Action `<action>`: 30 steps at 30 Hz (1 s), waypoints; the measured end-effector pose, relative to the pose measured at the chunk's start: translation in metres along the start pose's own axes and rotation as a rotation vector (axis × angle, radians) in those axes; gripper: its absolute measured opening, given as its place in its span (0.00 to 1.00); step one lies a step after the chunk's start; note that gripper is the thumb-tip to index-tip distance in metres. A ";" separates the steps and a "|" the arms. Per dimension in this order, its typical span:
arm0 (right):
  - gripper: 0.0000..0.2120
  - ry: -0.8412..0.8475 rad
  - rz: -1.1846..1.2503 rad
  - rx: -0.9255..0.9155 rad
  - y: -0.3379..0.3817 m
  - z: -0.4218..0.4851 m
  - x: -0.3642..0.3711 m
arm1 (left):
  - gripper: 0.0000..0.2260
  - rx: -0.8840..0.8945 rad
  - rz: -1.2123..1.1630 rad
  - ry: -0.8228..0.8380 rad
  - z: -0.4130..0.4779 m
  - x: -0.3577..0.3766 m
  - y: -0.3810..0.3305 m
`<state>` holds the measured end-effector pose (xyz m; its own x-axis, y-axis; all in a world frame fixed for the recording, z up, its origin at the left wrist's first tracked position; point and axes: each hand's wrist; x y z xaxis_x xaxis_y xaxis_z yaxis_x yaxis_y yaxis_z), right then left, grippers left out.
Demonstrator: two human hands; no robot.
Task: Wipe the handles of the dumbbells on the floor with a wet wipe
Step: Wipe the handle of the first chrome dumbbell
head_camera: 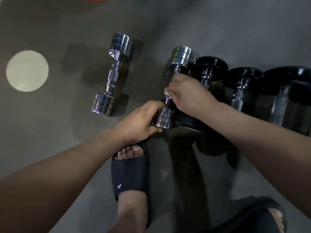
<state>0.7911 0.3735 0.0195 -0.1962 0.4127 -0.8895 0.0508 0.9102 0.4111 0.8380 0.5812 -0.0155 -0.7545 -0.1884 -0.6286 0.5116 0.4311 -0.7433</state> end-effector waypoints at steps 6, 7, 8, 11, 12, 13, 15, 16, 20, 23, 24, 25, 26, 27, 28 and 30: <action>0.12 -0.150 -0.123 0.256 -0.008 0.025 -0.003 | 0.32 0.014 0.021 -0.019 -0.005 0.006 -0.003; 0.12 -0.152 -0.154 0.275 -0.006 0.027 -0.002 | 0.32 0.014 0.025 -0.024 -0.005 0.007 -0.004; 0.12 -0.151 -0.179 0.274 -0.005 0.026 0.000 | 0.32 0.016 0.023 -0.028 -0.004 0.007 -0.004; 0.12 -0.179 -0.138 0.256 -0.006 0.024 0.005 | 0.31 0.009 0.022 -0.019 -0.001 0.008 -0.004; 0.11 -0.179 -0.106 0.249 -0.007 0.022 0.005 | 0.30 0.005 0.029 -0.007 0.000 0.007 -0.004; 0.11 -0.169 -0.078 0.232 -0.008 0.020 0.005 | 0.29 0.004 0.037 0.003 0.002 0.007 -0.005; 0.10 -0.143 -0.019 0.166 -0.010 0.014 0.004 | 0.28 0.002 0.056 0.014 0.004 0.006 -0.008; 0.10 -0.128 0.009 0.119 -0.009 0.010 0.004 | 0.27 0.005 0.070 0.017 0.004 0.005 -0.009; 0.10 -0.032 0.013 0.024 -0.006 -0.004 -0.003 | 0.24 0.021 0.193 0.007 0.002 0.005 -0.019; 0.11 -0.080 0.005 0.081 -0.009 0.005 -0.007 | 0.24 0.002 0.297 -0.022 0.004 0.011 -0.029; 0.11 -0.106 -0.009 0.116 -0.010 0.010 -0.007 | 0.25 -0.008 0.309 -0.025 0.004 0.012 -0.029; 0.11 -0.129 -0.022 0.154 -0.011 0.015 -0.006 | 0.26 -0.012 0.296 -0.029 0.004 0.011 -0.029; 0.11 -0.147 -0.028 0.185 -0.012 0.019 -0.005 | 0.27 -0.006 0.266 -0.034 0.003 0.010 -0.027; 0.11 -0.163 -0.020 0.210 -0.011 0.020 -0.004 | 0.27 0.007 0.235 -0.039 0.002 0.008 -0.023; 0.11 -0.183 0.000 0.216 -0.011 0.019 -0.002 | 0.27 0.022 0.209 -0.041 0.002 0.006 -0.019; 0.09 -0.170 0.034 0.159 -0.009 0.009 -0.001 | 0.29 0.039 0.164 -0.039 0.001 0.003 -0.011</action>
<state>0.7998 0.3656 0.0151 -0.0249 0.4308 -0.9021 0.2111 0.8843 0.4165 0.8303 0.5751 -0.0097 -0.6436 -0.1530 -0.7499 0.6423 0.4248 -0.6380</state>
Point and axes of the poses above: each hand's wrist, its own z-axis towards the middle knuckle, its own x-axis out of the palm, y = z × x, and after that the axes turned 1 degree about y, right-handed
